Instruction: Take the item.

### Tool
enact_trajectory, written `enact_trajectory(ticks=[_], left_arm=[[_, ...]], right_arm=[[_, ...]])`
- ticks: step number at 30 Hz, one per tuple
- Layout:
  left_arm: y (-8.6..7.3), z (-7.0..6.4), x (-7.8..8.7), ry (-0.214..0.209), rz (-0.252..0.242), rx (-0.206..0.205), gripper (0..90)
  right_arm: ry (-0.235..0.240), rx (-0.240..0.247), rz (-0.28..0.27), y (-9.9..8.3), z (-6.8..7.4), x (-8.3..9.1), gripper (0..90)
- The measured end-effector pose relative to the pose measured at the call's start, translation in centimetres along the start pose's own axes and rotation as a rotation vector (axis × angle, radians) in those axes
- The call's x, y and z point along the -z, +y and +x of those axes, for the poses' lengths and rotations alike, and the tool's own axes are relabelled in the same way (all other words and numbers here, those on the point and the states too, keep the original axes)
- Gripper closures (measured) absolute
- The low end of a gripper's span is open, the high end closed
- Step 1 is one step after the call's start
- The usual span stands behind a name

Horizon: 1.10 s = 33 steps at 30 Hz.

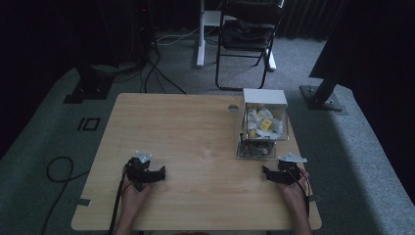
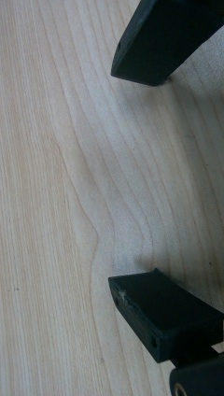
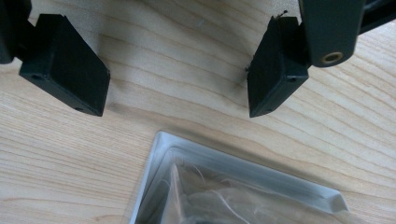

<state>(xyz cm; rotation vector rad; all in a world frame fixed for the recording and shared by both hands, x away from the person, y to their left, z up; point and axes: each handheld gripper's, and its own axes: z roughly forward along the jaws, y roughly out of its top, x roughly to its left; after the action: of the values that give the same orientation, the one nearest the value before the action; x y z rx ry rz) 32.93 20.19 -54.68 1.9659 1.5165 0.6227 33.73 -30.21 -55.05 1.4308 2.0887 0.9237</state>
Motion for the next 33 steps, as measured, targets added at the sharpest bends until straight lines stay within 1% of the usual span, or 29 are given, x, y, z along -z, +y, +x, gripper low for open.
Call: enact_trajectory(ticks=[11, 14, 17, 24, 25, 28, 30, 33], left_arm=[[0.0, 0.0, 0.0, 0.0, 0.0, 0.0, 3.5], [0.0, 0.0, 0.0, 0.0, 0.0, 0.0, 3.5], [0.0, 0.0, 0.0, 0.0, 0.0, 0.001, 3.5], [0.0, 0.0, 0.0, 0.0, 0.0, 0.001, 3.5], [0.0, 0.0, 0.0, 0.0, 0.0, 0.0, 3.5], [0.0, 0.0, 0.0, 0.0, 0.0, 0.001, 3.6], [0.0, 0.0, 0.0, 0.0, 0.0, 0.0, 3.6], [0.0, 0.0, 0.0, 0.0, -0.001, 0.001, 3.5]], right_arm=[[0.005, 0.003, 0.005, 0.0, -0.1, 0.0, 22.3], [0.001, -0.006, 0.005, 0.1, -0.1, 0.1, 23.7], [-0.01, -0.025, 0.006, 0.1, -0.1, 0.3, 25.7], [-0.011, -0.034, -0.032, 0.3, 0.0, 1.1, 26.8], [-0.011, -0.028, -0.044, 0.4, 0.1, 1.4, 27.9], [-0.014, -0.024, -0.054, 0.5, 0.3, 1.7, 27.9], [-0.007, -0.023, -0.075, 0.7, 0.6, 2.1, 30.2], [-0.006, -0.016, -0.088, 0.8, 0.7, 2.5, 32.5]])
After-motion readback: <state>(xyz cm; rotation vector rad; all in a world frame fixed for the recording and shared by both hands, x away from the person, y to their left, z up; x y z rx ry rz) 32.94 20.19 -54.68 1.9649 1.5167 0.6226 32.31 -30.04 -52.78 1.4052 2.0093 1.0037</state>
